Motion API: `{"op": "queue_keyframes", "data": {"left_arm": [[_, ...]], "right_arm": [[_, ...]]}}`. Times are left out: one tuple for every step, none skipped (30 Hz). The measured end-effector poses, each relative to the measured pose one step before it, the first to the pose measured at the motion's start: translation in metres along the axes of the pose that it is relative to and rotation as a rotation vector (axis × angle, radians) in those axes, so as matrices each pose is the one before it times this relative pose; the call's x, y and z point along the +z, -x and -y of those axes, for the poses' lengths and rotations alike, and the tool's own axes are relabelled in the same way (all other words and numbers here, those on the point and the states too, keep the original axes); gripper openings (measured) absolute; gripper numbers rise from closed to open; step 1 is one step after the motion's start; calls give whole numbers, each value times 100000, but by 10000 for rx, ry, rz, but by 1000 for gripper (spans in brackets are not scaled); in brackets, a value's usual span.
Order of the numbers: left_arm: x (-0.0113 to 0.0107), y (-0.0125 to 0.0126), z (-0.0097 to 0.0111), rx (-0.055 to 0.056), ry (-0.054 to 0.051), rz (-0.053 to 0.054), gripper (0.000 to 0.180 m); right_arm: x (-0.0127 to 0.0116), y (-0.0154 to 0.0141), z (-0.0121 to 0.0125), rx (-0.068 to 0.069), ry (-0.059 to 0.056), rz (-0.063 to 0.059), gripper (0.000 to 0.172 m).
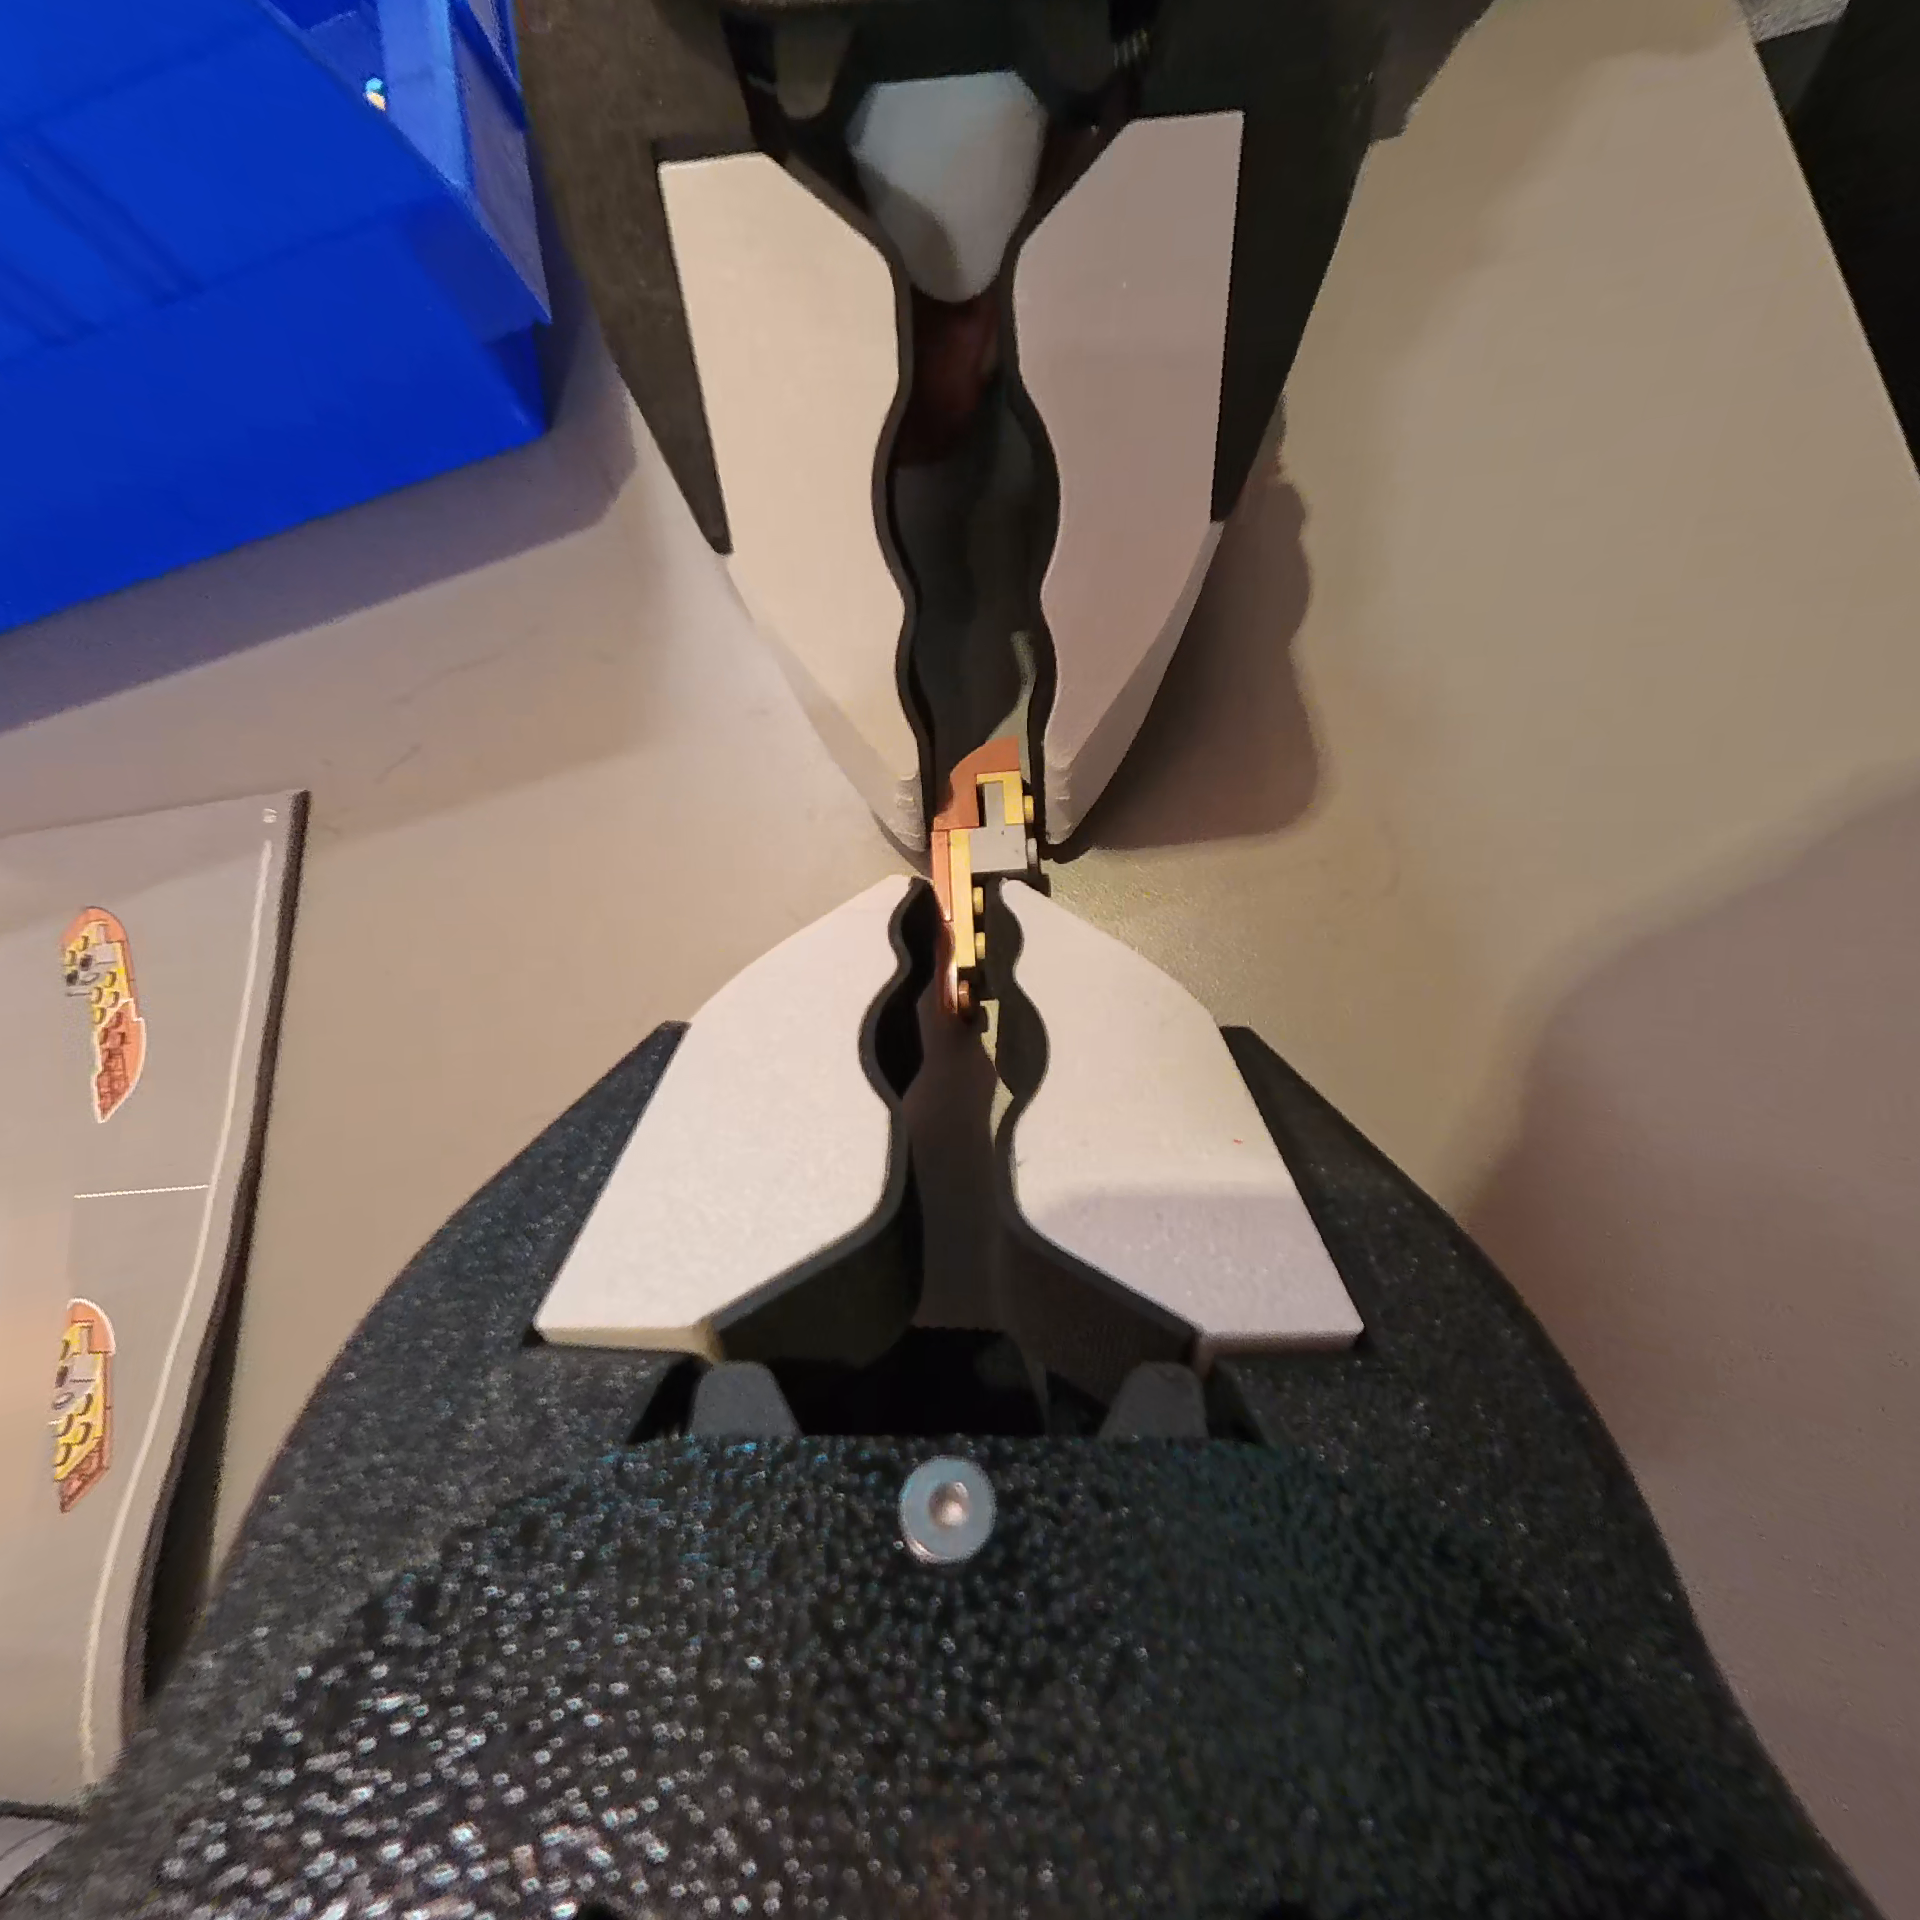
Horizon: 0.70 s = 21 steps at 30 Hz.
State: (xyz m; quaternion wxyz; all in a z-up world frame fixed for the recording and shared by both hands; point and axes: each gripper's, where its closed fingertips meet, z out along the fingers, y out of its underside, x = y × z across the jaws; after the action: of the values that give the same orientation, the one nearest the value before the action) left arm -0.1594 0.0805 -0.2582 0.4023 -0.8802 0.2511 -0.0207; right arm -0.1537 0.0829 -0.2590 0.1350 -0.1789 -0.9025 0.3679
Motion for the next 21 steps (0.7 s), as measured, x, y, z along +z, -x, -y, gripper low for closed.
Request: {"op": "queue_keyframes", "data": {"left_arm": [[-19,143,31,68,-17,146,12],[-47,194,10,145,-1,173,17],[-94,96,-57,264,48,116,20],[-127,15,-89,385,57,101,22],[-139,51,-57,473,22,165,24],[-153,105,-56,511,7,230,26],[-124,112,-18,513,-17,232,26],[-79,78,4,444,-49,187,26],[-17,55,75,301,-95,133,26],[10,28,113,147,-122,69,25],[28,17,136,5,-144,15,25],[24,-26,152,-75,-165,-49,23],[9,57,114,-86,-154,-1,24],[-4,74,42,-46,-110,20,24],[11,113,-21,-20,-58,54,22],[-8,69,0,27,-52,41,19],[-10,6,75,78,-76,11,18],[31,16,41,63,-36,45,18],[50,35,-12,60,12,56,18],[35,29,-3,54,39,33,18],[33,9,-29,7,63,4,19]], "right_arm": [[-5,-29,-20,94,16,26,17],[-18,-79,-41,136,17,16,17],[-20,-83,-48,197,10,54,17],[-54,-61,-27,291,-12,126,17],[-77,-85,-1,361,-21,145,17],[-87,-35,1,373,-14,188,18],[-82,16,26,374,-18,221,18],[-67,21,81,413,-48,221,18],[-75,80,152,466,-93,275,18],[-107,133,271,526,-176,326,18],[-100,130,312,567,-214,335,18],[-82,119,266,528,-199,335,18],[-65,95,153,416,-128,284,18],[-65,35,103,304,-93,202,18],[-65,75,101,259,-99,188,17],[-31,131,55,247,-74,220,18],[-25,86,46,201,-54,167,17],[-65,1,74,163,-74,100,17],[-60,-2,62,188,-73,105,17],[-48,-20,18,187,-35,117,17],[-20,-43,-27,138,2,72,17]]}}
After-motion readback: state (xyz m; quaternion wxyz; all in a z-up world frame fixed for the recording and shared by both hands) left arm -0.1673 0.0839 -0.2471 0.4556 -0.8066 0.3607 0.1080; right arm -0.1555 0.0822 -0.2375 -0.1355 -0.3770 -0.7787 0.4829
